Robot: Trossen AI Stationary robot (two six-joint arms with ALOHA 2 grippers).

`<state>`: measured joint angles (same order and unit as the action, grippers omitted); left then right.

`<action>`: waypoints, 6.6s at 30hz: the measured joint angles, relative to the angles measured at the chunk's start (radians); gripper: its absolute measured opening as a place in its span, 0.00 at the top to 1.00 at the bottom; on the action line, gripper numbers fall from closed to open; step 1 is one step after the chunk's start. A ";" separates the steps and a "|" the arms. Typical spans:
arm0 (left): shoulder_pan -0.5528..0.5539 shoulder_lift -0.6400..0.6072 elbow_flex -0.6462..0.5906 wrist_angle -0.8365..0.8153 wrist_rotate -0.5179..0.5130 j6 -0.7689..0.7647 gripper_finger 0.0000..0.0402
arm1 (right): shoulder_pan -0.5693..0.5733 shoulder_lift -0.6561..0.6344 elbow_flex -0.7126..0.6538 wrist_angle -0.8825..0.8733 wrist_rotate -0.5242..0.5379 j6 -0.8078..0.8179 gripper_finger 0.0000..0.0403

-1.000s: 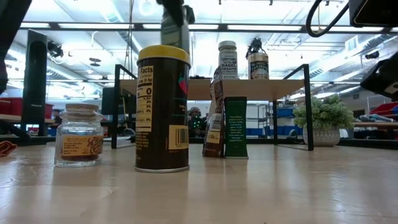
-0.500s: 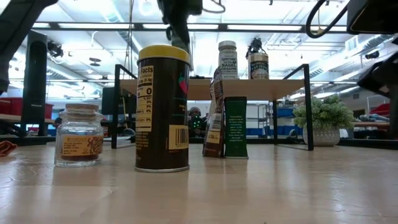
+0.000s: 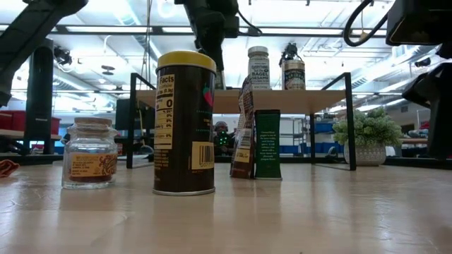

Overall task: Shelf spices
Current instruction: Put the green seasoning bottle on the shelf

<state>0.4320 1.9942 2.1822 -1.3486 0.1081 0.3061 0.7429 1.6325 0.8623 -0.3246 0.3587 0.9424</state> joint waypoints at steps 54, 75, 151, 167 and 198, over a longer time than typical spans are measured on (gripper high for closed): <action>-0.010 -0.002 -0.013 0.114 -0.029 -0.130 0.43 | 0.010 0.000 0.000 0.003 -0.013 0.000 0.63; -0.010 -0.003 0.005 0.081 -0.029 -0.077 0.27 | 0.010 0.000 0.000 0.005 -0.013 0.001 0.63; -0.590 -0.625 -1.426 1.839 -0.613 -0.380 0.27 | 0.132 0.000 0.000 0.088 0.222 0.101 0.63; -0.210 -0.664 -1.444 1.670 -0.380 -0.347 0.27 | 0.113 0.000 0.000 0.038 0.227 0.108 0.63; -0.151 -0.663 -1.444 1.665 -0.349 -0.280 0.98 | 0.111 0.000 0.000 0.012 0.301 0.111 0.63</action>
<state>0.2813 1.3312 0.7380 0.3159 -0.2413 0.0261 0.8543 1.6329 0.8623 -0.3128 0.6597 1.0534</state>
